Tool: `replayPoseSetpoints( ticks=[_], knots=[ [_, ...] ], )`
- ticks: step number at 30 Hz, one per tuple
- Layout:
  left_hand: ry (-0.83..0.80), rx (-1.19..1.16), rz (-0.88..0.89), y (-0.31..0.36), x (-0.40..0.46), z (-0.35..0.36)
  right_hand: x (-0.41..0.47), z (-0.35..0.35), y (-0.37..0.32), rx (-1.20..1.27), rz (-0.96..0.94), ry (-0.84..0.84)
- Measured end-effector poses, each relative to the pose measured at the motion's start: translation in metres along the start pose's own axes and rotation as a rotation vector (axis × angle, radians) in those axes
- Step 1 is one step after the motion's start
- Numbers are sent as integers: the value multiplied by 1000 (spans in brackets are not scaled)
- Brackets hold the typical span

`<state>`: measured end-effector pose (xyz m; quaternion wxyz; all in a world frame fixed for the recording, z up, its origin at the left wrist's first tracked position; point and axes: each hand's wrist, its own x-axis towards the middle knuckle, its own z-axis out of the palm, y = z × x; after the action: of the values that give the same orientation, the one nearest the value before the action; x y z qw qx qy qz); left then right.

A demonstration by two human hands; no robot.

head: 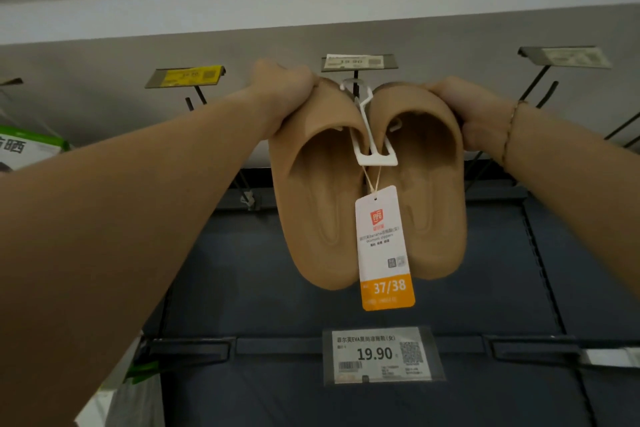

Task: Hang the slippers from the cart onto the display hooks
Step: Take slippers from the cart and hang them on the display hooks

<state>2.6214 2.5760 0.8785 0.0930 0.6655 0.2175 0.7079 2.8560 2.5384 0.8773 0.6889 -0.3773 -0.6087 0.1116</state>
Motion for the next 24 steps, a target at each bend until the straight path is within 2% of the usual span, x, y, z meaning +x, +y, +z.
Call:
replayPoseSetpoints(
  ticks=[6,11,13,17,20,24],
  knots=[
    [-13,104,-19,-18,-6,-5,-8,13,5,-29,75,16],
    [-39,77,11,-27,-7,-2,-8,17,8,-73,18,65],
    [-71,97,93,-29,-5,0,-9,15,10,-75,-8,79],
    [-276,374,327,-30,-1,7,-11,9,16,-88,-37,109],
    [-363,468,355,-33,8,19,-11,3,21,-98,-29,127],
    [-333,440,366,-43,17,35,-9,-3,29,-107,-17,115]
  ],
)
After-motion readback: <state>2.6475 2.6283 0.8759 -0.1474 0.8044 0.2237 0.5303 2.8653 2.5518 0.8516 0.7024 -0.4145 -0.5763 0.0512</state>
